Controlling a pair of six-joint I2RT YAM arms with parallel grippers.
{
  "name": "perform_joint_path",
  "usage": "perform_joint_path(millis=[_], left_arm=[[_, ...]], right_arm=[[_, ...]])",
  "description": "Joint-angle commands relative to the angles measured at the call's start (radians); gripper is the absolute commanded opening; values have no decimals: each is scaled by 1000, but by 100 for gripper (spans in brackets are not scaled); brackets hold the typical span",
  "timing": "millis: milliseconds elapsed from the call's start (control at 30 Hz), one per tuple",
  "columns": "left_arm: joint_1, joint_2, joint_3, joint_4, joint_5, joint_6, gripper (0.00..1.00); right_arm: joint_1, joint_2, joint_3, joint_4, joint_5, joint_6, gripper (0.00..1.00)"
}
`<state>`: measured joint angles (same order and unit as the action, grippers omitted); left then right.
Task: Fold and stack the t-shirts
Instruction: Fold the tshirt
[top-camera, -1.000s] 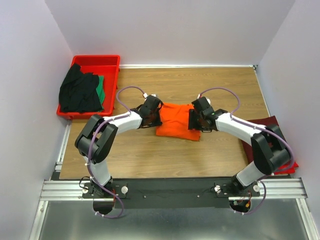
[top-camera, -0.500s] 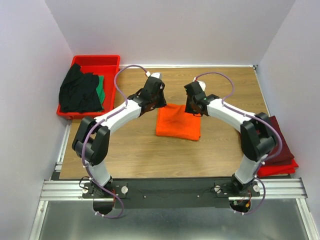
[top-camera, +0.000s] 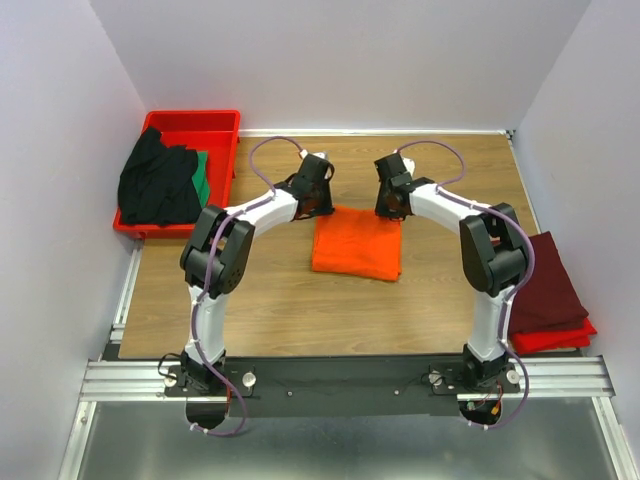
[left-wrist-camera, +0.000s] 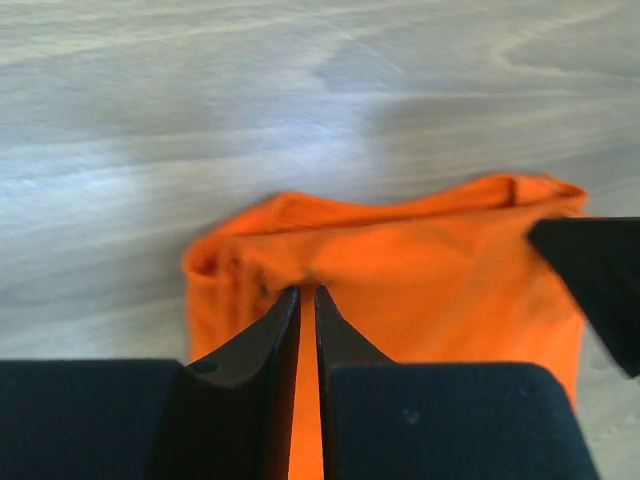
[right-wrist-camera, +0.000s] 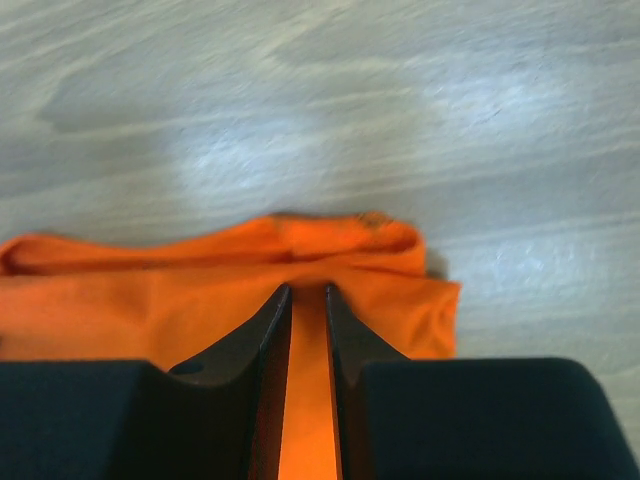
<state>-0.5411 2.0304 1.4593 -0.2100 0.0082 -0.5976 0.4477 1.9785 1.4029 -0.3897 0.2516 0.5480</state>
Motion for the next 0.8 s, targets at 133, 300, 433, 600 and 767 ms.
perform_joint_path(millis=[133,300,433,600,767], left_arm=[[95,86,32,18,55,-13,17],[105,91,33,23,73,-13,17],[109,73,44,18,79,-11,17],[118,41,98,-25,67,1,17],[118,-33,108,-65,35,22,24]], right_arm=[[-81,48,10,48,-149,-26,27],[-153,39,-33,92,-282,-11,31],[-191,-4,-64,114,-342,3,47],[-221,-121,-103,121,-342,24,71],[-231,-231,-180,121,-328,46,82]])
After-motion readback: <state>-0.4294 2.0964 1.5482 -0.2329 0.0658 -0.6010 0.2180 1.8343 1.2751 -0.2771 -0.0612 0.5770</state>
